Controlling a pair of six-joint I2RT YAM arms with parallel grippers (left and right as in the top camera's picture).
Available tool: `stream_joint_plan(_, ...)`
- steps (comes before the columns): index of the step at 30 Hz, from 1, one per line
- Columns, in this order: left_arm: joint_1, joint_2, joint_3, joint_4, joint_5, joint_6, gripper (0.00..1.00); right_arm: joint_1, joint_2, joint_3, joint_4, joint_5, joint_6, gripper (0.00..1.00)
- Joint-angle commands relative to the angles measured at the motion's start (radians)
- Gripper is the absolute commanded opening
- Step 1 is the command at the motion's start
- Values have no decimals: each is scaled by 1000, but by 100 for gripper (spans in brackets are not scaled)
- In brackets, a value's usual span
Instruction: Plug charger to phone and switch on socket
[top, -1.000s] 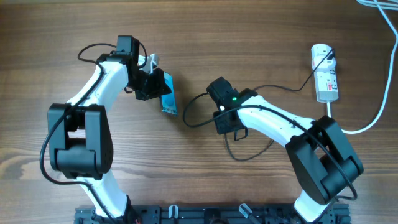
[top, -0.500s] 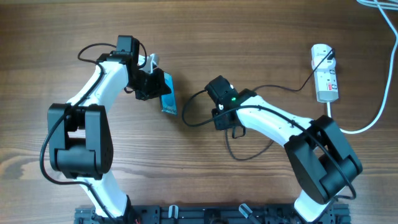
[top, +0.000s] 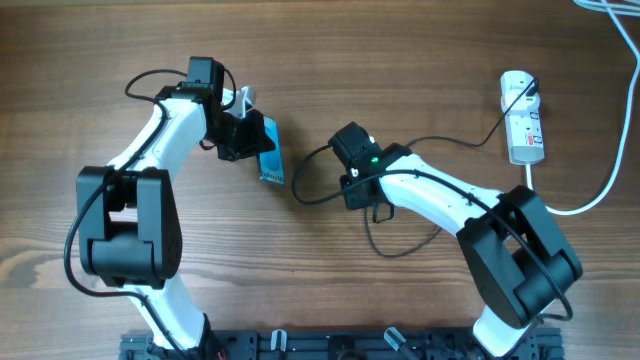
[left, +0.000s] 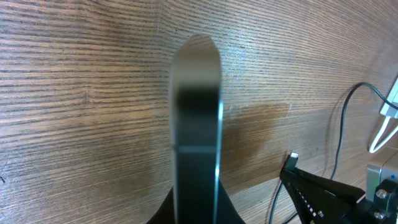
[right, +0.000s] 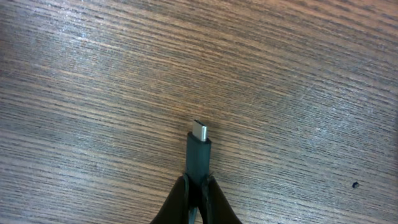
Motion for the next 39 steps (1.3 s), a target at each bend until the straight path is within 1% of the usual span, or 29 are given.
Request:
stream_joint_plan(1, 0, -40, 10, 7, 9, 16, 4, -17, 88, -55, -50, 33, -4, 4)
stream_joint_plan(2, 0, -40, 10, 9, 9, 16, 4, -20, 79, -52, -54, 8, -21, 4)
stream_joint_plan(5, 5, -41, 10, 12, 33, 16, 4, -44, 0, -48, -61, -159, -121, 4)
stream_joint_plan(8, 14, -41, 10, 24, 123, 17, 4, -76, -99, -48, -58, -355, -204, 4)
stream_joint_plan(9, 18, -41, 10, 32, 157, 17, 4, -89, -142, -48, -54, -449, -244, 4)
stream_joint_plan(12, 35, -41, 10, 70, 278, 17, 4, -118, -242, -48, -51, -700, -344, 4)
stream_joint_plan(16, 71, -41, 10, 121, 458, 26, 4, -119, -285, -52, -42, -873, -371, 4)
stream_joint_plan(17, 81, -41, 10, 128, 511, 48, 4, -117, -283, -56, -34, -909, -381, 4)
stream_joint_plan(18, 94, -41, 10, 133, 593, 90, 4, -113, -278, -79, 2, -1008, -404, 4)
stream_joint_plan(19, 103, -41, 10, 132, 646, 121, 4, -112, -276, -93, 31, -1048, -402, 4)
stream_joint_plan(21, 117, -41, 10, 128, 735, 182, 4, -112, -274, -147, 157, -1141, -357, 4)
stream_joint_plan(23, 130, -41, 10, 115, 785, 230, 4, -112, -273, -208, 320, -1150, -241, 4)
stream_joint_plan(26, 144, -41, 10, 82, 811, 265, 4, -111, -273, -300, 583, -1150, -39, 4)
stream_joint_plan(28, 147, -41, 10, 66, 813, 279, 4, -111, -273, -362, 761, -1150, 71, 4)
stream_joint_plan(31, 146, -41, 10, 66, 816, 278, 4, -111, -270, -438, 979, -1145, 177, 4)
stream_joint_plan(33, 146, -41, 10, 65, 840, 279, 4, -111, -270, -481, 1094, -1138, 224, 4)
stream_joint_plan(35, 145, -41, 10, 60, 863, 293, 4, -111, -270, -506, 1149, -1126, 256, 4)
stream_joint_plan(37, 138, -41, 10, 41, 888, 343, 4, -109, -265, -510, 1150, -1115, 266, 4)
stream_joint_plan(39, 127, -41, 10, 29, 888, 360, 4, -99, -250, -510, 1165, -1115, 266, 4)
